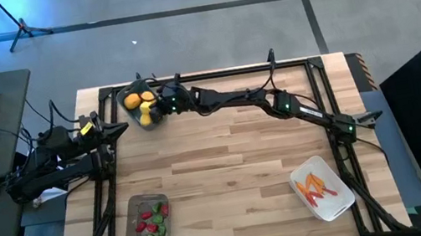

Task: Sort produce into baskets
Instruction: Return to Home Position

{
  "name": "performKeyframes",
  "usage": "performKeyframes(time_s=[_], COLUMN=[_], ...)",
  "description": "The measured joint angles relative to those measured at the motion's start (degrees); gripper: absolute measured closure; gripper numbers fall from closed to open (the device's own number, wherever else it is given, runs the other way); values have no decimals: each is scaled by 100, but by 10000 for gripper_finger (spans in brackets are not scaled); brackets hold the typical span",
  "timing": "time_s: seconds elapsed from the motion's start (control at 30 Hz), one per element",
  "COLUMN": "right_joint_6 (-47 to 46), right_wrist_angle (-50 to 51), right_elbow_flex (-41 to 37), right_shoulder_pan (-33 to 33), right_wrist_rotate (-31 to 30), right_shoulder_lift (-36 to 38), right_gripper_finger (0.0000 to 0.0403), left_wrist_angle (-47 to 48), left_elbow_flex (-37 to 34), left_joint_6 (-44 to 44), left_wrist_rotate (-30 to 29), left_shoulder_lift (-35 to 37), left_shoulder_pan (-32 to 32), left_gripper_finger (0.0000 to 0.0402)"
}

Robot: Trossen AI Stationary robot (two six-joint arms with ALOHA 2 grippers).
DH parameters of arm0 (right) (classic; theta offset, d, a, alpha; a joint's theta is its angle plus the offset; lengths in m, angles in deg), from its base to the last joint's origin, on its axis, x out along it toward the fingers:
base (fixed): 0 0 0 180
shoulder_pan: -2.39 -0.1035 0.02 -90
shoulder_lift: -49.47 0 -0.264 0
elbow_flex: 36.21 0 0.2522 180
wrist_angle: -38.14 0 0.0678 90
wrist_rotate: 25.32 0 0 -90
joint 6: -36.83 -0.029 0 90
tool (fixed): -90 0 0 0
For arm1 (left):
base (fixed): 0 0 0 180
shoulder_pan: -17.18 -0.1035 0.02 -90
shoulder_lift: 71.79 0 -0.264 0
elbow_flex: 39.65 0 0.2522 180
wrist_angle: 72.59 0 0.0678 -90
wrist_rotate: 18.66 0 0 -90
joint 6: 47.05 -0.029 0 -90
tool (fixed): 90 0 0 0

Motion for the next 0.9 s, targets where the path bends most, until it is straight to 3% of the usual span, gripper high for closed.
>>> performKeyframes(time_s=[0.23, 0.47, 0.67, 0.9], right_joint_6=[-180, 882, 2054, 2548], right_wrist_angle=[127, 349, 1308, 1662], right_elbow_flex=[-3, 21, 23, 23], right_shoulder_pan=[80, 165, 37, -105], right_wrist_rotate=[221, 728, 202, 265], right_shoulder_lift=[-38, 150, 664, 785], right_gripper_finger=[399, 402, 403, 403], left_wrist_angle=[27, -156, -493, -1673], left_elbow_flex=[-2, -164, -363, -977], left_joint_6=[31, 155, 150, -1], left_wrist_rotate=[-22, -29, -26, 48], left_shoulder_lift=[0, -1, 2, -3], left_shoulder_pan=[0, -1, -2, -2], left_gripper_finger=[401, 401, 401, 401])
